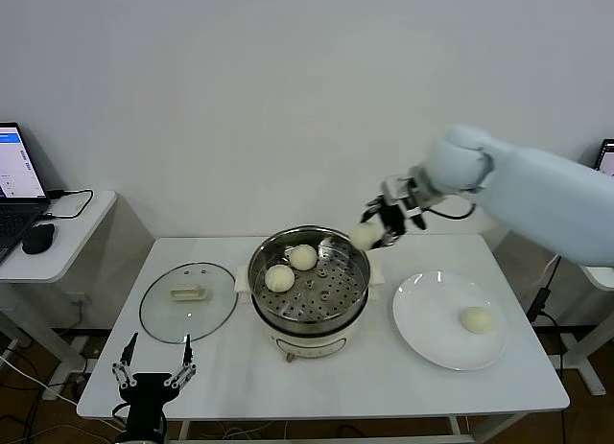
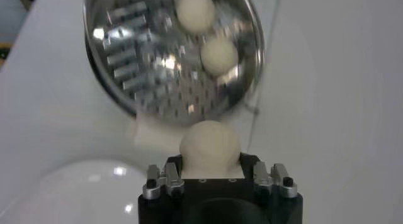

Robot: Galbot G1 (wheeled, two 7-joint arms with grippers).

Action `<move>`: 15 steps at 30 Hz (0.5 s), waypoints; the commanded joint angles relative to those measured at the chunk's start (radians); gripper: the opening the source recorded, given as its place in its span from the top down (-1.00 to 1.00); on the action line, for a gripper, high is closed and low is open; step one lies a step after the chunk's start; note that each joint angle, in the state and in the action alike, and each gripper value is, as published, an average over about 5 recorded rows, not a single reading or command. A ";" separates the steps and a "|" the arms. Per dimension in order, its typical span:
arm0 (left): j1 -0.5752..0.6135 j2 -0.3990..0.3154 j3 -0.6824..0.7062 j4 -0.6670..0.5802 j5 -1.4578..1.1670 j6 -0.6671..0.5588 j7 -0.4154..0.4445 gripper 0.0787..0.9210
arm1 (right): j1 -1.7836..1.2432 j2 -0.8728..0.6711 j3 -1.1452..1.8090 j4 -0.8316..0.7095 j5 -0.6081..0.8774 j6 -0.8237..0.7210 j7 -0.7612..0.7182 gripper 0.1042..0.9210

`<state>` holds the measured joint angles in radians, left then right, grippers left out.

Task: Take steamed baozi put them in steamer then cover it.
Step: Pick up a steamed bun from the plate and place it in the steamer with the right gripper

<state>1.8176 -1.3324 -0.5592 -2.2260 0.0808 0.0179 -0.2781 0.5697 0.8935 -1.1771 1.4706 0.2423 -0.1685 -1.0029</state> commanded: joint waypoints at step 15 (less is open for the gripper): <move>-0.008 -0.019 -0.015 0.010 -0.005 -0.003 -0.004 -0.77 | -0.067 0.281 -0.150 -0.103 -0.264 0.494 0.037 -0.18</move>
<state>1.8098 -1.3514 -0.5734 -2.2189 0.0760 0.0147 -0.2823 0.5269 1.0941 -1.2932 1.4028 0.1034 0.1372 -0.9768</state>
